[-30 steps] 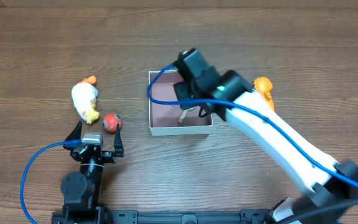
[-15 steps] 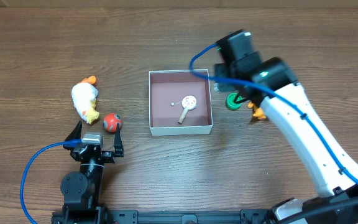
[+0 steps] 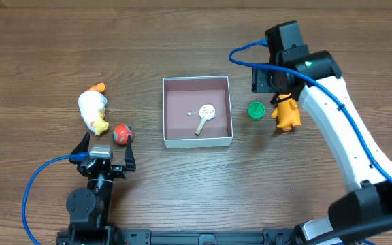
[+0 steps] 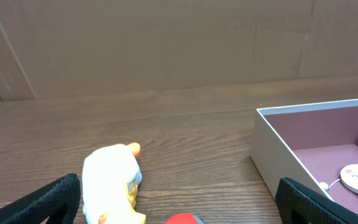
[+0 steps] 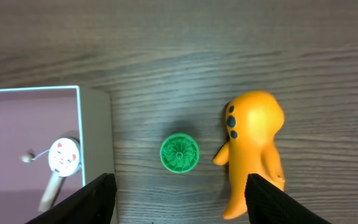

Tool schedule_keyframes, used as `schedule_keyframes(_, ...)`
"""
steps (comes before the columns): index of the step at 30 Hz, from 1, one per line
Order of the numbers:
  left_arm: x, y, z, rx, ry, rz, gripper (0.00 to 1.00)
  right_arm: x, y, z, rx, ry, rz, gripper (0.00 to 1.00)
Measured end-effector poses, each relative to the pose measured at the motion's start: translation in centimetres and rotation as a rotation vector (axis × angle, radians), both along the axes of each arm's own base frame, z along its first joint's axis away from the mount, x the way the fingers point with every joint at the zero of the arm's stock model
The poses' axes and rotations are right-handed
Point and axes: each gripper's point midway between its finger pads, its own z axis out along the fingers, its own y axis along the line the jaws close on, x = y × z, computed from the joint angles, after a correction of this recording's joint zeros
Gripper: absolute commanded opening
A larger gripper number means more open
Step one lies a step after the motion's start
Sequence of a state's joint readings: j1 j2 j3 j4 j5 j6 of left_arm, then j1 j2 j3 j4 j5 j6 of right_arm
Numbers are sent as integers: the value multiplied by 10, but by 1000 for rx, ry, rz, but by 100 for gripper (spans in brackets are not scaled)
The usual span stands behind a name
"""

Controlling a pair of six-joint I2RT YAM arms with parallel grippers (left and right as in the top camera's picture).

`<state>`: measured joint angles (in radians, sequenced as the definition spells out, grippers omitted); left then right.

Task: Pack container
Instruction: 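Move the right gripper to the green round toy and grasp it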

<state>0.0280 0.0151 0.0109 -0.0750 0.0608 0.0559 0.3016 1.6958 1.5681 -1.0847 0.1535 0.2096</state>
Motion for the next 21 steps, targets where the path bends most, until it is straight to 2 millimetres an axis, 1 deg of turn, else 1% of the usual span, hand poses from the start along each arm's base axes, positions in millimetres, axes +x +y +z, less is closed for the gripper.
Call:
schedule_keyframes(6,0,0,0,0,0,0,100,4,0,-38,-23,98,0,67)
schedule_keyframes(9,0,0,0,0,0,0,100,3,-2,-56,-37,149,-5,68)
schedule_keyframes(12,0,0,0,0,0,0,100,3,-3,-67,-45,174,-7,70)
schedule_keyframes(19,0,0,0,0,0,0,100,6,-2,-80,-52,195,-5,69)
schedule_keyframes(21,0,0,0,0,0,0,100,7,-1,-86,-55,206,-5,69)
